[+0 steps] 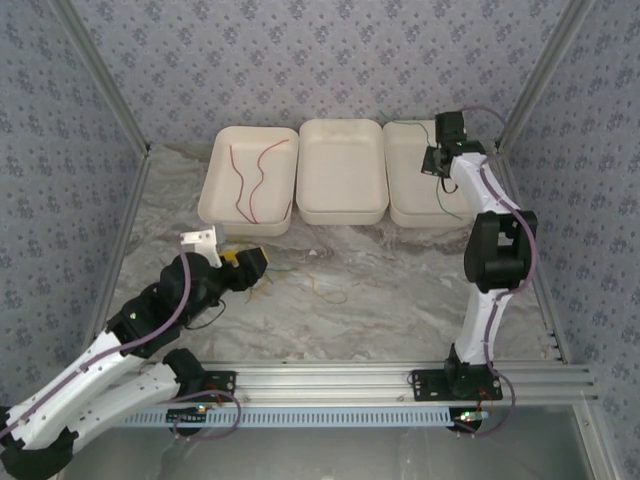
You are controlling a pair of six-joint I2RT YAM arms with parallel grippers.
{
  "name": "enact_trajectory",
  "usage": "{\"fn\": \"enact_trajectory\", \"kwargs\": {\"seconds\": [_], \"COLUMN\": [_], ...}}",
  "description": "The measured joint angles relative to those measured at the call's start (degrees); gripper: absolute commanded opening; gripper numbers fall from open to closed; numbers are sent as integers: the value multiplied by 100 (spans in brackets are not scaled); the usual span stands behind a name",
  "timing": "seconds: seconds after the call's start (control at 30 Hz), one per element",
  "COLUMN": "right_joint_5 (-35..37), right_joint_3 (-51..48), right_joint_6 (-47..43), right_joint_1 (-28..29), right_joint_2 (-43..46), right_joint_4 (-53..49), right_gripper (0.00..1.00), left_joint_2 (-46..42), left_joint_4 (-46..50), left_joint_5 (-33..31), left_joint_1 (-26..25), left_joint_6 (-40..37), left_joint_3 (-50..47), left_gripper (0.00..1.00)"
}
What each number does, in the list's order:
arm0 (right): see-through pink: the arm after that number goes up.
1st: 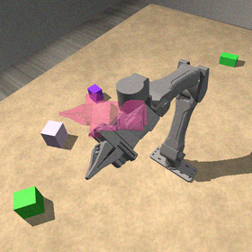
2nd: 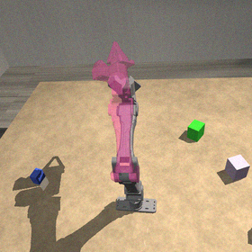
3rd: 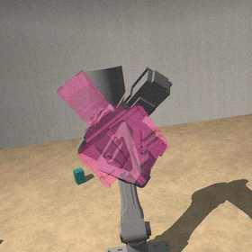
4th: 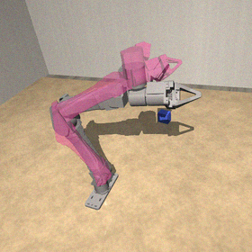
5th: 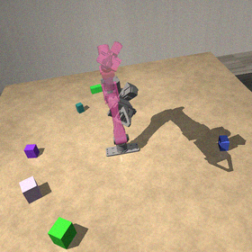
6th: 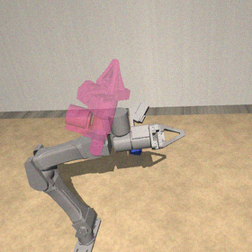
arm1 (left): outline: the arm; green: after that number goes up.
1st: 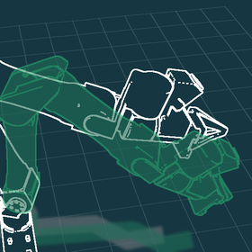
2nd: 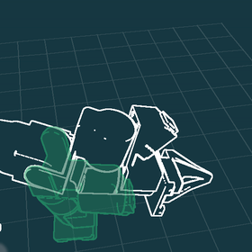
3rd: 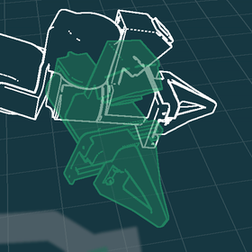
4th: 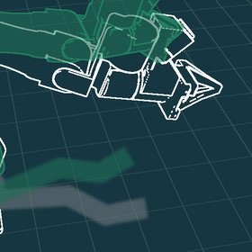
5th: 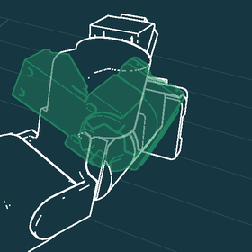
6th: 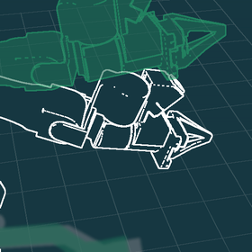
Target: Untangle the cables
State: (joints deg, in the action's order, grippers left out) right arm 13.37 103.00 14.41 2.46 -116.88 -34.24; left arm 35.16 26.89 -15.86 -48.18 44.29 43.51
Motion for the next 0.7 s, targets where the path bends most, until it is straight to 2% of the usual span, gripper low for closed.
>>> {"fn": "enact_trajectory", "kwargs": {"seconds": [0.27, 0.7], "right_joint_5": [354, 844], "right_joint_3": [984, 1027], "right_joint_6": [-52, -35], "right_joint_1": [-103, -109], "right_joint_2": [-1034, -1082], "right_joint_4": [-575, -957], "right_gripper": [0, 0], "left_joint_2": [46, 151], "left_joint_4": [229, 470], "left_joint_5": [-26, -140], "left_joint_1": [138, 308], "left_joint_6": [35, 48], "left_joint_3": [0, 7], "left_gripper": [73, 71]}}
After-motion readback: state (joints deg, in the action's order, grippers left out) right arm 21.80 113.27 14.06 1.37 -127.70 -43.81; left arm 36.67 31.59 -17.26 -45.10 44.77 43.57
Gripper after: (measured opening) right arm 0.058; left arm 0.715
